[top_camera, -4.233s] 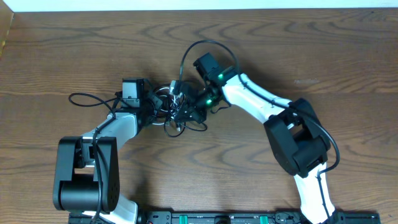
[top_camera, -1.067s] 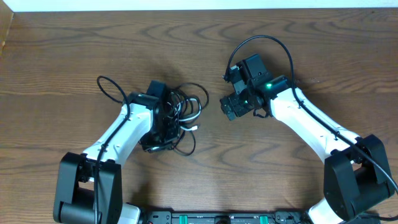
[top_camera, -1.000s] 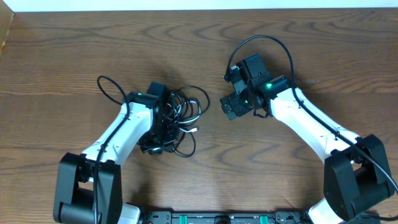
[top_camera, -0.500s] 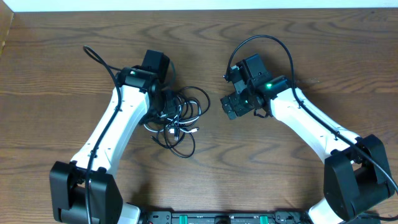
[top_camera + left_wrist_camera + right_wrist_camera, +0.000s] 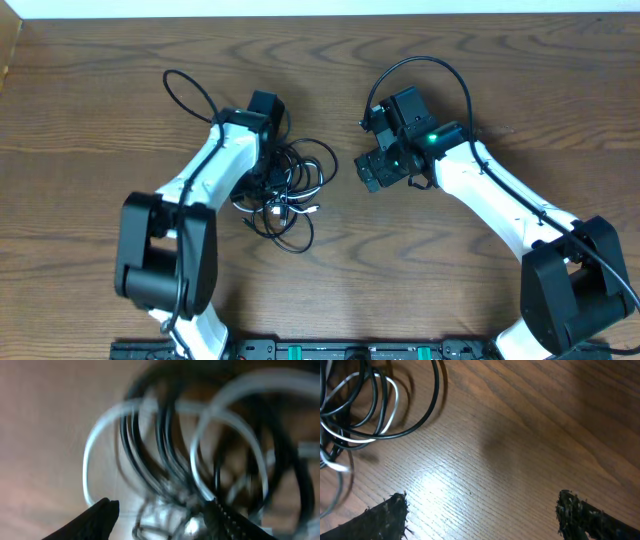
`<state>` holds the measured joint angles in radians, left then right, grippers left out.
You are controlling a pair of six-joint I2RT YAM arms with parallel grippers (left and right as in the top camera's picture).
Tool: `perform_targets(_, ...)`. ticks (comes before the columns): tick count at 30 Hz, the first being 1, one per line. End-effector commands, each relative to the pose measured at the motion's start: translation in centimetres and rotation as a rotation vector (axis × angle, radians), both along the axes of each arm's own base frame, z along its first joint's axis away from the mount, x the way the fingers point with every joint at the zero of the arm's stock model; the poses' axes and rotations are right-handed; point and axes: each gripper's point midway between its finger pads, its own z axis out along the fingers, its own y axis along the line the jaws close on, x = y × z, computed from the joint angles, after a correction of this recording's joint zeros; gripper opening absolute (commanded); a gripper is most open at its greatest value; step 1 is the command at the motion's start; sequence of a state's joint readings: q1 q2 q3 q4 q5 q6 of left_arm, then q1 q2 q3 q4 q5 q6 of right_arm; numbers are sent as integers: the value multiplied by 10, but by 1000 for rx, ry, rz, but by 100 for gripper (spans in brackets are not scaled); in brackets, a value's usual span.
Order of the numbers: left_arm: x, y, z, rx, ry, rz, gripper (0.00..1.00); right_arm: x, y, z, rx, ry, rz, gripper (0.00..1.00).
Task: Untangle cables
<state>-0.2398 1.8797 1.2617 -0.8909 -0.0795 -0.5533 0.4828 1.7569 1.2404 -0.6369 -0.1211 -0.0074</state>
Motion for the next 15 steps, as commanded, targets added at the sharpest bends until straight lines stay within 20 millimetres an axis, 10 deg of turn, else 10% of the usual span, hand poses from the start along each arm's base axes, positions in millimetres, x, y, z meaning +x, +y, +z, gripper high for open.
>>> perform_targets(1,15,21,-8,51,-50,92,60,-1,-1,-3,-5,6,-10,93)
perform_targets(10,29,3,-48,-30,-41,91,58,-1,-1,-2,-4,3,-10,93)
perform_targets(15,28,-2,-58,-32,-17,77,8,-1,0,-2,-3,2,-10,93)
